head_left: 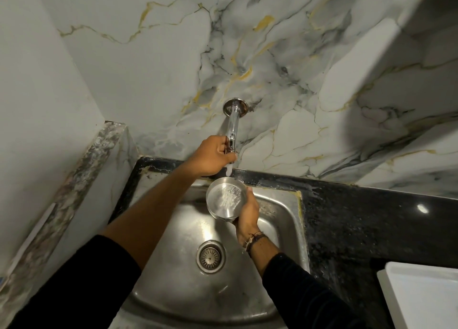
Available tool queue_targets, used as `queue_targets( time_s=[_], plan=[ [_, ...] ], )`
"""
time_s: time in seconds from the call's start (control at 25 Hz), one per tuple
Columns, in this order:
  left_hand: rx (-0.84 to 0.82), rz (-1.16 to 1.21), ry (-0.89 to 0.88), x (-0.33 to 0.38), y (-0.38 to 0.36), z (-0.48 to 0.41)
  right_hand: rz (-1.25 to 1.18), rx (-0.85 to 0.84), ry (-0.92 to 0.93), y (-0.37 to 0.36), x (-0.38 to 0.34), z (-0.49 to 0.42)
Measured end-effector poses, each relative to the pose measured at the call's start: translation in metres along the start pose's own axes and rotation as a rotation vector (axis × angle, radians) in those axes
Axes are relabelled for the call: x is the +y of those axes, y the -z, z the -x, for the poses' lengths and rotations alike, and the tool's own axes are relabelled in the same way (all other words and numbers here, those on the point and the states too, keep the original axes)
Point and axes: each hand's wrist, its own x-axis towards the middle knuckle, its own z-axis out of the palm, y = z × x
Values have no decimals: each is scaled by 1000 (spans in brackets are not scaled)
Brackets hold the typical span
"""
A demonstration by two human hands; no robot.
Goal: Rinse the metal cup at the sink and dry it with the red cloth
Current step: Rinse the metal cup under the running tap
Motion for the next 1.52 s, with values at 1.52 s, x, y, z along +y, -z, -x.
queue_targets(
  time_s=[1.52],
  plan=[
    [-159, 231, -18, -18, 6, -14, -108, 102, 52, 0, 39, -2]
  ],
)
